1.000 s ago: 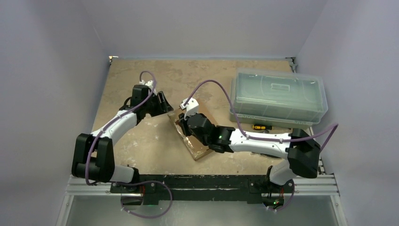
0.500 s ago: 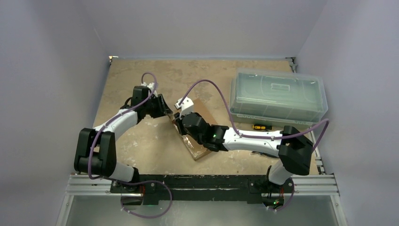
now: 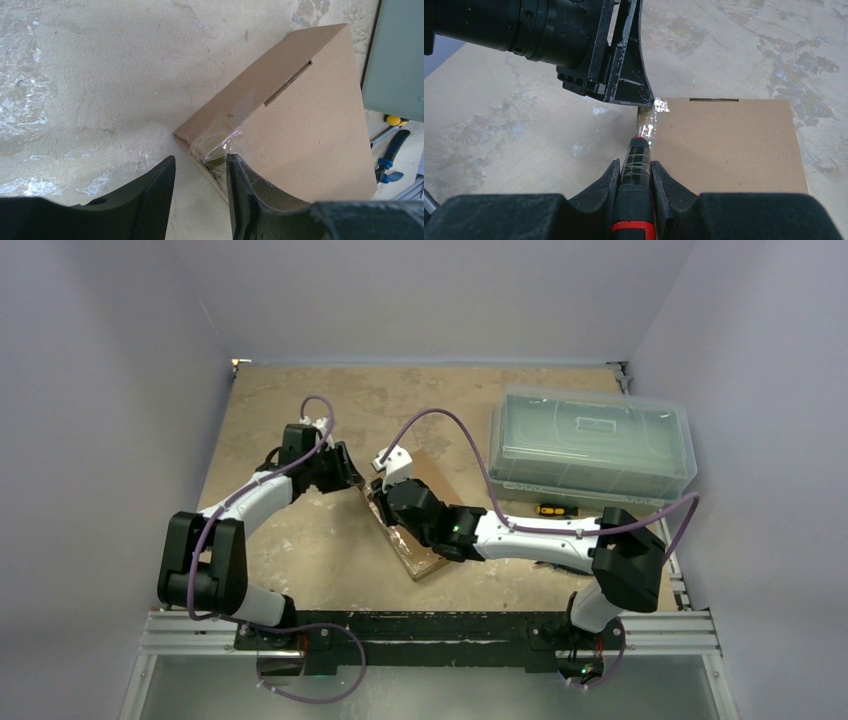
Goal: Unpack the express box
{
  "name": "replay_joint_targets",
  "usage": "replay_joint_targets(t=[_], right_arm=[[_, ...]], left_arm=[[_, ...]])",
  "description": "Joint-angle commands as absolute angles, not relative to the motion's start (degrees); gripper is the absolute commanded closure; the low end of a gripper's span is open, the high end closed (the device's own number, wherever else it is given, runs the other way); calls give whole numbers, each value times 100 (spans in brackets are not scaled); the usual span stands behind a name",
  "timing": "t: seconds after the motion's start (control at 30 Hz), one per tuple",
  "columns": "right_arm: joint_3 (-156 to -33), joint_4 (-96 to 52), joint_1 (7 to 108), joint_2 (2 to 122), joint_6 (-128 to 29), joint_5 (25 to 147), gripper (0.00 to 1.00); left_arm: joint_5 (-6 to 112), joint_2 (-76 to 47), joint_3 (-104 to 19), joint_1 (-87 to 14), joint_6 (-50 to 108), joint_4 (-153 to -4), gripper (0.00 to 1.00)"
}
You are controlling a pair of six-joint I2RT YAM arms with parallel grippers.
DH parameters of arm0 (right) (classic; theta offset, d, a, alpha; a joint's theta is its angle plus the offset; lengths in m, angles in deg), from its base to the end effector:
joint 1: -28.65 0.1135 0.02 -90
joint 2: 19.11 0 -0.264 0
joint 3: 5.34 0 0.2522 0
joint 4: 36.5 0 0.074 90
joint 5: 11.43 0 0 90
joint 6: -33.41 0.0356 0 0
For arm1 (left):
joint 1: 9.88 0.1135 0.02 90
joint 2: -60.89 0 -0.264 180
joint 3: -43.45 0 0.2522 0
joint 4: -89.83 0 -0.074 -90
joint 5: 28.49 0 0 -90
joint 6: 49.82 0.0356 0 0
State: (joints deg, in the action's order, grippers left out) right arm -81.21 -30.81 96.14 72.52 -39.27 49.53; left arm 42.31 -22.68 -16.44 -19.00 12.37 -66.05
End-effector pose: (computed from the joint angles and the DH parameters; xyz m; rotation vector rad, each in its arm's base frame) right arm 0.1569 0.3334 0.2705 -0.5017 1.8627 0.5098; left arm 0.2881 -0.0581 0.1948 -0.2408 2.4507 -0.6945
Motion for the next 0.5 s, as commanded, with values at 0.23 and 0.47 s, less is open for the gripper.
replay_joint_targets(t=[0.23, 0.47], right_arm=[[-8291, -3214, 9615, 7271, -3972, 5001, 100], [-8239, -3213, 9646, 7201, -3970, 5102, 100]], left_arm=[[4260, -2363, -1656, -1893, 1297, -6662, 61], [4353, -2460, -1681, -1893, 1216, -6632, 67]])
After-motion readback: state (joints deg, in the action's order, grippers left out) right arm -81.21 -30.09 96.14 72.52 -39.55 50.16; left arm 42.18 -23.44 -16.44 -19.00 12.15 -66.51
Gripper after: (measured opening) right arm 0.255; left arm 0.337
